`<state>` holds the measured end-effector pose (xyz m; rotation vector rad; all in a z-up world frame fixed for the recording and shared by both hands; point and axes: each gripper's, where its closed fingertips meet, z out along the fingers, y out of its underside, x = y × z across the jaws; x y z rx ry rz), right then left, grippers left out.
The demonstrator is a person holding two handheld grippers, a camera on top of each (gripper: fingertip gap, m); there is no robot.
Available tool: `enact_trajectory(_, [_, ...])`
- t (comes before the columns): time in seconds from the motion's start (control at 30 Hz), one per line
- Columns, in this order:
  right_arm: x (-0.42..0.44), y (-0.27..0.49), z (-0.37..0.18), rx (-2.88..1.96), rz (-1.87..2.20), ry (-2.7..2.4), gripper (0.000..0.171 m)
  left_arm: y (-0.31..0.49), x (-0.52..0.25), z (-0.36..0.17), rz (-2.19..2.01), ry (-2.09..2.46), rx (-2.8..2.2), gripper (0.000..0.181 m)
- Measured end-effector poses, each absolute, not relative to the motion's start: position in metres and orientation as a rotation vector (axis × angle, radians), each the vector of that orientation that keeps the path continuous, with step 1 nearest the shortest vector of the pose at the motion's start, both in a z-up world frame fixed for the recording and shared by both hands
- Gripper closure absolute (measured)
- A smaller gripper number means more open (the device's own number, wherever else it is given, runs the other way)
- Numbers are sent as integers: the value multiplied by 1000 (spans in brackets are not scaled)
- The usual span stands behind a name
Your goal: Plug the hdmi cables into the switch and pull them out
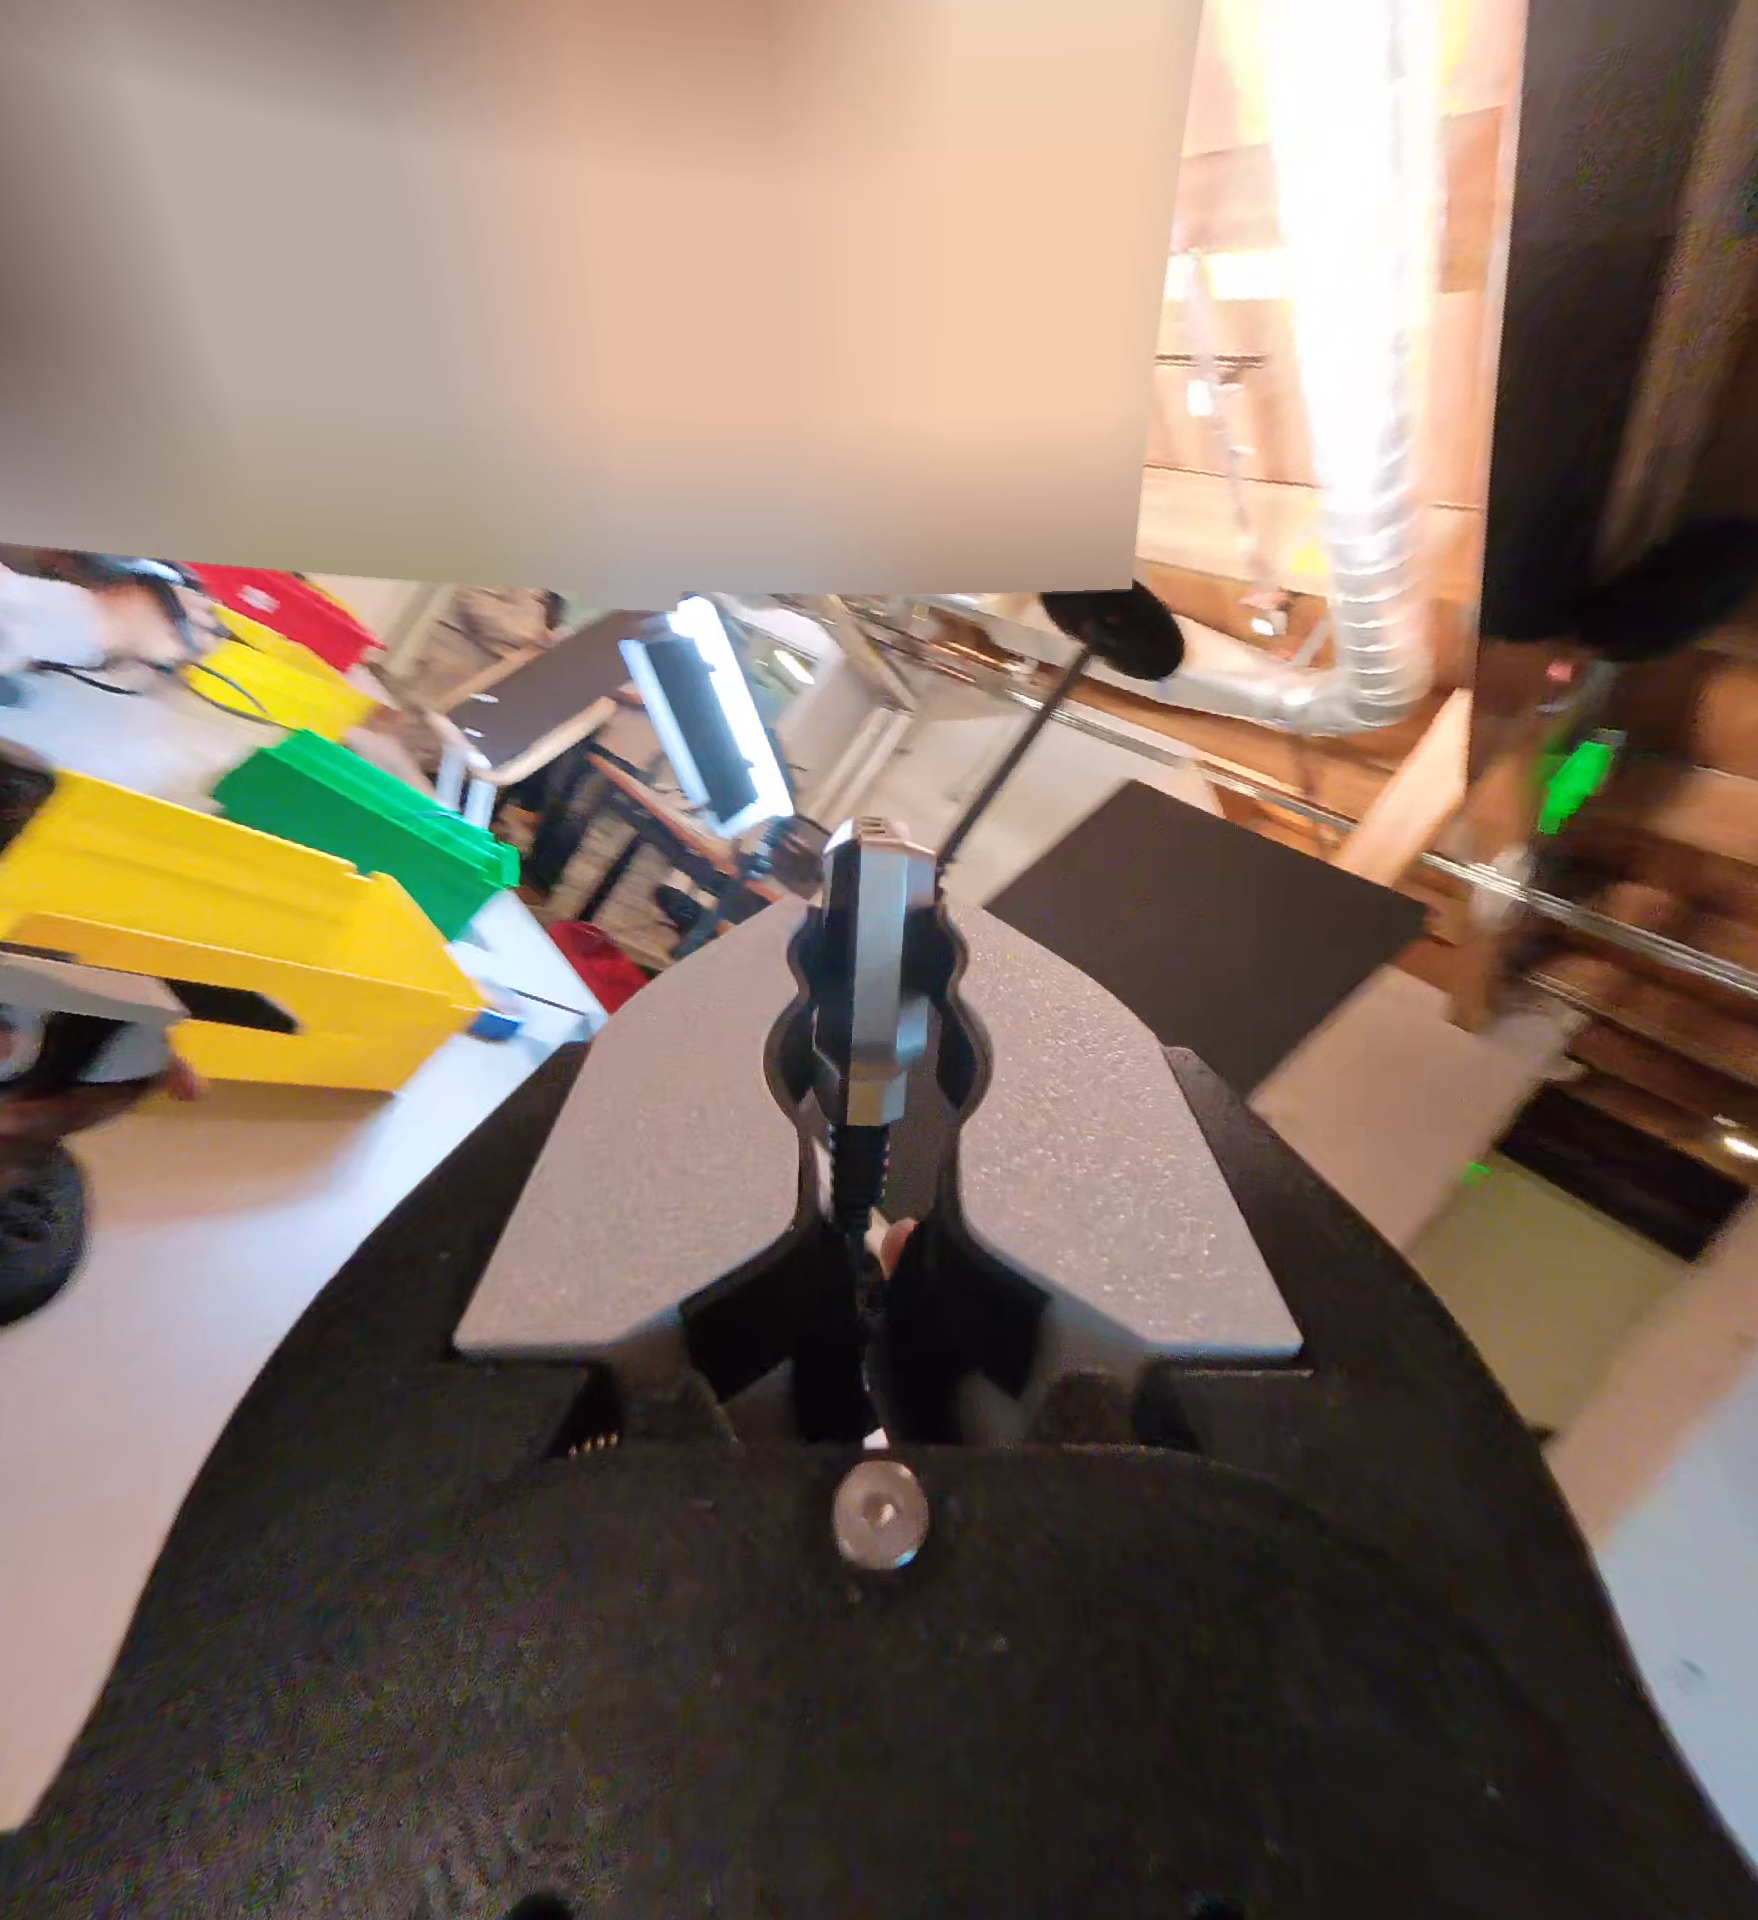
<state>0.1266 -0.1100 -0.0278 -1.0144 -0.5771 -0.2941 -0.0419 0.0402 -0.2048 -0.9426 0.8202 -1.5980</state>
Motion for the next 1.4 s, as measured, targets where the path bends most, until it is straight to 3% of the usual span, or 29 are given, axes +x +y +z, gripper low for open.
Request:
enact_trajectory(0.27, [230,-124,-30,-1058,-439,-395,152,40,-39,-210,-1520,863,-937,133])
enact_trajectory(0.83, [318,-86,-52,-1051,-367,-233,152,39,-35,-217,-1441,904,-940,141])
enact_trajectory(1.07, [355,-69,-85,-1105,-282,17,152,42,-37,-218,-1424,895,-950,142])
enact_trajectory(1.4, [379,-98,-204,-1602,-330,458,151,42,-35,-220,-1426,912,-957,142])
